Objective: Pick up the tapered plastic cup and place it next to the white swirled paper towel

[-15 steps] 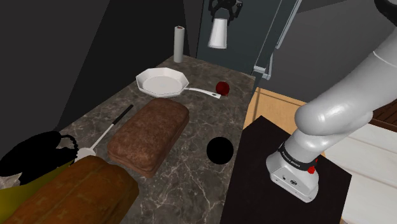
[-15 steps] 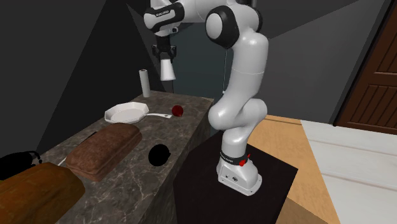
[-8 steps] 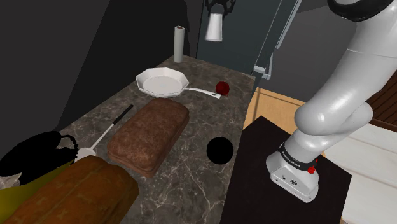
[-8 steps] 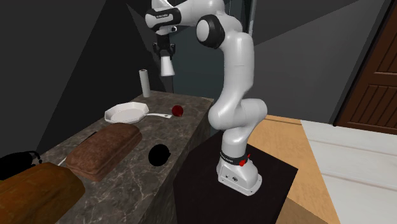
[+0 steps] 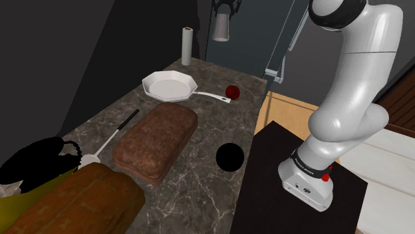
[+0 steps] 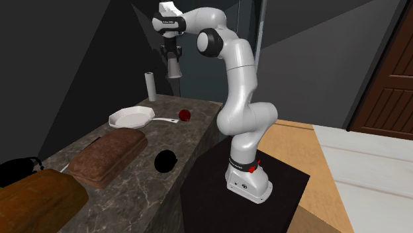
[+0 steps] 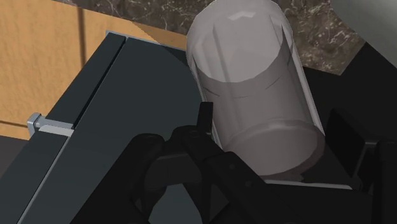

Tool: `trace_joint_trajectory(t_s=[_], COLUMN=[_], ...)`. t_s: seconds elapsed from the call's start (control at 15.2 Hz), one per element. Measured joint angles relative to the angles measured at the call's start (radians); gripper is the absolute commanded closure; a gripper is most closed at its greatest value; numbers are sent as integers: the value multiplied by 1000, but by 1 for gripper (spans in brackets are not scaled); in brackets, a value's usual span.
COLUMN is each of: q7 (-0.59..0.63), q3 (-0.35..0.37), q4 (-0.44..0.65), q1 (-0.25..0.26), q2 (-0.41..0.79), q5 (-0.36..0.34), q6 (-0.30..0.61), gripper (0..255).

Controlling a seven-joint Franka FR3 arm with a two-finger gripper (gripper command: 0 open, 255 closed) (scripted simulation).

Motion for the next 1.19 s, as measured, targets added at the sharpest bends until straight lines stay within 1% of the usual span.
trace_joint_trajectory(t_s=[0.13,0.53,1.19], q7=[5,17,43], q3=[-1,-1,-6], q4=[-25,-148,-293], q1=[-2,-20,-32], q2=[2,-27,-30], q5=[-2,3,-7], q6=[27,120,259], gripper=[255,255,255])
